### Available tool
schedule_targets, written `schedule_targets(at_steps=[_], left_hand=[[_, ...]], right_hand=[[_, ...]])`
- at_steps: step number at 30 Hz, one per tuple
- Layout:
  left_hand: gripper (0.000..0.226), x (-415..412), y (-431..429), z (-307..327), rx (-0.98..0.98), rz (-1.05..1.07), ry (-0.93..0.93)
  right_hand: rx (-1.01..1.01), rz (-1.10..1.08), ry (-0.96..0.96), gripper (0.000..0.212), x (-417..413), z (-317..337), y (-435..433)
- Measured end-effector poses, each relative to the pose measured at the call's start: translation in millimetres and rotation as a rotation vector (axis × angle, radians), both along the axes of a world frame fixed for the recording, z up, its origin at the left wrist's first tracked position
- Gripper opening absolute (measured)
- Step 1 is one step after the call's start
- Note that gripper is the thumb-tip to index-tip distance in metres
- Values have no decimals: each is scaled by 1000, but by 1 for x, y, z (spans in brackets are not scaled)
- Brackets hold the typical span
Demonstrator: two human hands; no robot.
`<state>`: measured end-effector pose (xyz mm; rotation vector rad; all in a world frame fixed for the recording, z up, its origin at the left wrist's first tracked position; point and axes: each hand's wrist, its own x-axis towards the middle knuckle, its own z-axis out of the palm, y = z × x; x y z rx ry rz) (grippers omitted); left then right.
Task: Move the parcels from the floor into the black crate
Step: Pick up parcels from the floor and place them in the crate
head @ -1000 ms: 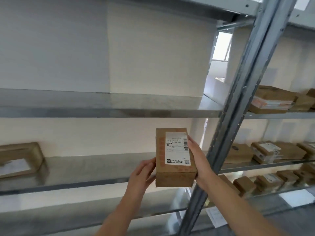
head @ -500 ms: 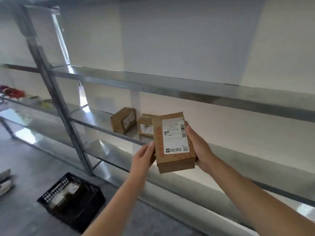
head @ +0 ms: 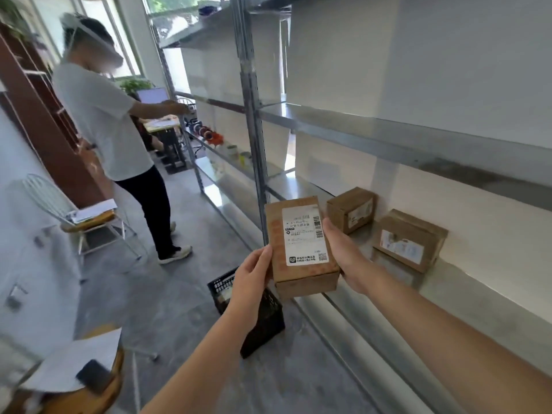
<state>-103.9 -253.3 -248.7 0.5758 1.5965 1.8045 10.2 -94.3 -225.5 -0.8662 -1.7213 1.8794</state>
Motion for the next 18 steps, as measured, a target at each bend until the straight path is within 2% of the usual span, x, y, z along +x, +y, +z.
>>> schedule_targets(at_steps=[4, 12, 18], left_hand=[[32, -24, 21, 1, -46, 101, -6], [26, -59, 46, -9, -117, 198, 34], [23, -69, 34, -29, -109, 286, -25]], right_hand=[[-65, 126, 12, 49, -39, -5, 28], [-228, 231, 44, 46, -86, -31, 62], [-278, 359, 11, 43, -113, -47, 58]])
